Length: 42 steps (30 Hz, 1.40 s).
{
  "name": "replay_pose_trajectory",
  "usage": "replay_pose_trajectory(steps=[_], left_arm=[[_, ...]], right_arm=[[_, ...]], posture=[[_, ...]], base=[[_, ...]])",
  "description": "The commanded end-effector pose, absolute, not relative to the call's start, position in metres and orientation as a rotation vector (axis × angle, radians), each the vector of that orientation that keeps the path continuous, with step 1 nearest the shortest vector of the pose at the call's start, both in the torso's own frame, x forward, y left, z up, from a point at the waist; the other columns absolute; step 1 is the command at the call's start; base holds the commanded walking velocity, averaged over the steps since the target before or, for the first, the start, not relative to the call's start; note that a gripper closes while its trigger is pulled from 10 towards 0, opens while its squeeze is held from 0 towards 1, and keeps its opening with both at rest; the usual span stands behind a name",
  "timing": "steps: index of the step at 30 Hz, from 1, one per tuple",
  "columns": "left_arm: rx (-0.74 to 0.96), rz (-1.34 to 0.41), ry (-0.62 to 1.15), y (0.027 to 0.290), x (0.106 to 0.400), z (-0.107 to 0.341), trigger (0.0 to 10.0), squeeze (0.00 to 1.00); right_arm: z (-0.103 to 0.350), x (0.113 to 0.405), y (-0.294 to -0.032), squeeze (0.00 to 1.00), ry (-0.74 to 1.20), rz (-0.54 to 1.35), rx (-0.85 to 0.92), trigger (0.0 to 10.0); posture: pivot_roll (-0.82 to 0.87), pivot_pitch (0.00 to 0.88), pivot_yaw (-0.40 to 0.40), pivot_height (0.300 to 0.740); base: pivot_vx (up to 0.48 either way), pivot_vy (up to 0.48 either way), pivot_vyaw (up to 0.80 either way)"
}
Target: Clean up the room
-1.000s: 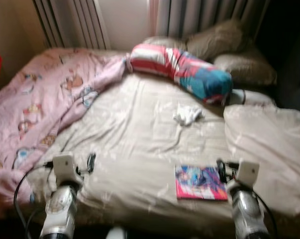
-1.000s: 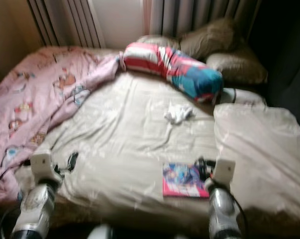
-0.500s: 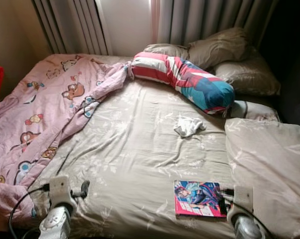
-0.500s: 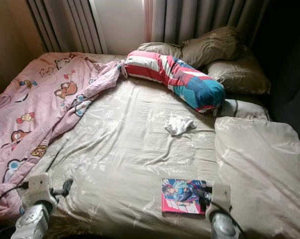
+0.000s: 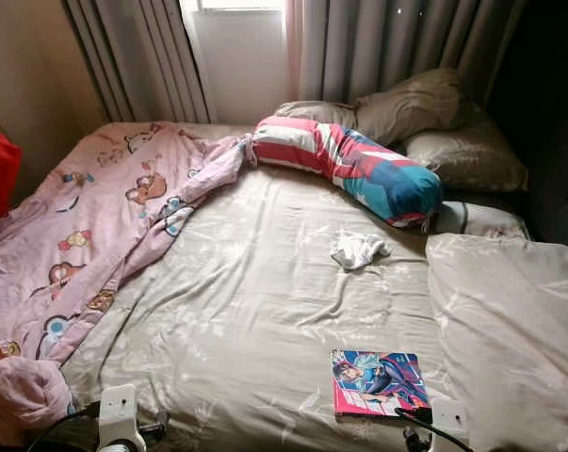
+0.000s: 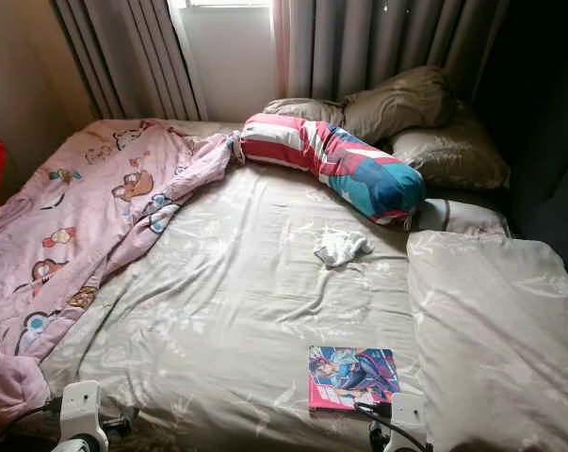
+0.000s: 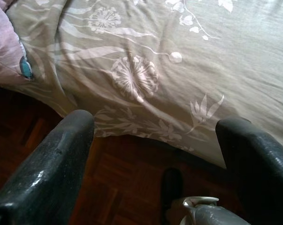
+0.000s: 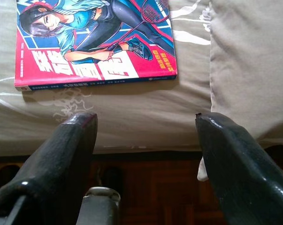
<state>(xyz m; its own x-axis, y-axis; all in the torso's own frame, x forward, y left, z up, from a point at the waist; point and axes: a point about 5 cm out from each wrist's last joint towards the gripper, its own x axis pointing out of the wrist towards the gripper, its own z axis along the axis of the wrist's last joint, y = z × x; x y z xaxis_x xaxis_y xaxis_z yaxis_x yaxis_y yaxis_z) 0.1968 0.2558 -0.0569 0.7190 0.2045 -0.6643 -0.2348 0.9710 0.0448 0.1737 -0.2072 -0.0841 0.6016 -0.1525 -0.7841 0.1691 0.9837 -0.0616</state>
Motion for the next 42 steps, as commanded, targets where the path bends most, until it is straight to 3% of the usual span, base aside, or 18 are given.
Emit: replay_pose_trajectory(steps=[1, 11, 33, 42], left_arm=[[-0.037, 0.238, 0.755, 0.2526, 0.1955, -0.0596, 10.0, 0.00], [-0.044, 0.237, 0.759, 0.2513, 0.1994, -0.0584, 10.0, 0.00], [-0.057, 0.246, 0.769, 0.2488, 0.1990, -0.0598, 10.0, 0.00], [-0.061, 0.254, 0.786, 0.2502, 0.1946, -0.0621, 10.0, 0.00]], right_arm=[[-0.0853, 0.1735, -0.2022, 0.00, 0.921, -0.155, 0.009, 10.0], [-0.0847, 0.1746, -0.2015, 0.00, 0.911, -0.157, 0.026, 10.0], [-0.0856, 0.1714, -0.2068, 0.00, 0.925, -0.215, 0.030, 10.0], [-0.0855, 0.1714, -0.2072, 0.00, 0.926, -0.214, 0.022, 10.0]], posture=[[0.00, 0.000, 0.034, 0.740], [-0.01, 0.000, 0.038, 0.740], [-0.02, 0.000, 0.046, 0.740], [-0.02, 0.000, 0.043, 0.740]], base=[[0.000, 0.000, 0.00], [0.000, 0.085, 0.40], [0.000, 0.480, 0.00], [0.000, 0.480, 0.80]])
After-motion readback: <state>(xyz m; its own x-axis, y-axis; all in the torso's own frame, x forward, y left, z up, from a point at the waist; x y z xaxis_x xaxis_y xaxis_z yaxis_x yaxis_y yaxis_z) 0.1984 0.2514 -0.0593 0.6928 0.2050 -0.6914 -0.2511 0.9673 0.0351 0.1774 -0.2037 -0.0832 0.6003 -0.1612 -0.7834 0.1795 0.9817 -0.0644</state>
